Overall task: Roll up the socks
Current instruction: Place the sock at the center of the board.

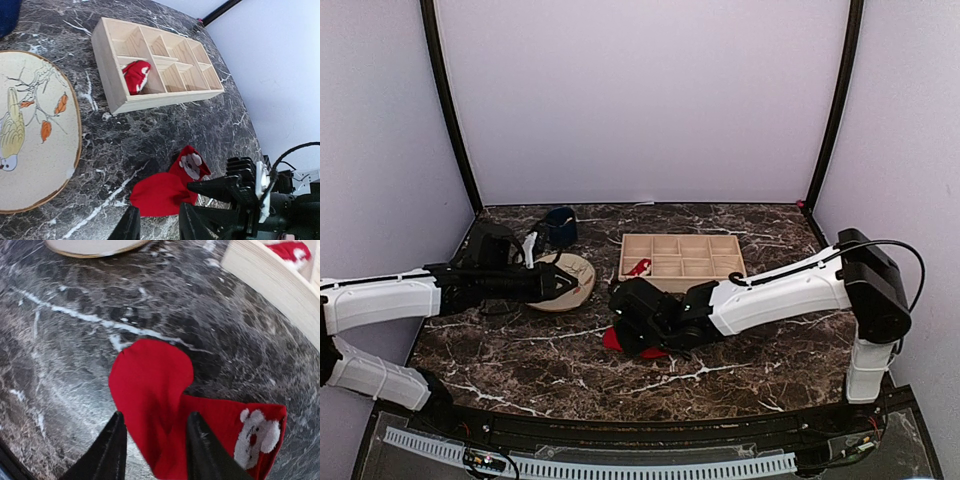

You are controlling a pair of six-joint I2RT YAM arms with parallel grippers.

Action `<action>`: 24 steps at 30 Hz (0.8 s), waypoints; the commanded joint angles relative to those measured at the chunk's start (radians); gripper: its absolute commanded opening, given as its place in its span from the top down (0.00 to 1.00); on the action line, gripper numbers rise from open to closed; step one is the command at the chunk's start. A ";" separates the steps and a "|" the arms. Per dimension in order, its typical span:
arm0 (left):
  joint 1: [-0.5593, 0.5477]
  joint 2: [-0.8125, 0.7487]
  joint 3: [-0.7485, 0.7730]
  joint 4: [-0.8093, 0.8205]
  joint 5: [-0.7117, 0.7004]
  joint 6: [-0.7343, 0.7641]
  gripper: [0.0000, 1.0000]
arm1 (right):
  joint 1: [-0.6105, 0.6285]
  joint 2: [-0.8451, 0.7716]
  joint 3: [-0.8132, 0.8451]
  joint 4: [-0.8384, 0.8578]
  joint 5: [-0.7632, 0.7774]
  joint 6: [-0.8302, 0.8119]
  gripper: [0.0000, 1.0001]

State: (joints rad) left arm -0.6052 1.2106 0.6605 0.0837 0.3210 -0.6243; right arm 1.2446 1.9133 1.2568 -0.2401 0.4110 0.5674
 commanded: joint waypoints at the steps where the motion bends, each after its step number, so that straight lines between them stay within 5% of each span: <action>1: -0.004 -0.037 -0.026 -0.080 -0.112 -0.046 0.71 | 0.008 -0.023 0.057 0.155 -0.111 -0.081 0.57; 7: -0.042 0.025 0.011 -0.075 -0.066 -0.037 0.72 | -0.004 -0.147 -0.054 0.151 -0.052 -0.062 0.50; 24: -0.245 0.397 0.310 -0.114 -0.013 0.038 0.70 | -0.135 -0.264 -0.272 0.002 0.035 -0.023 0.49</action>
State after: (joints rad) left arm -0.8219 1.5654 0.8970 0.0147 0.2939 -0.6209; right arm 1.1297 1.6772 1.0042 -0.2203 0.4358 0.5365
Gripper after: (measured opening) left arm 0.296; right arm 0.506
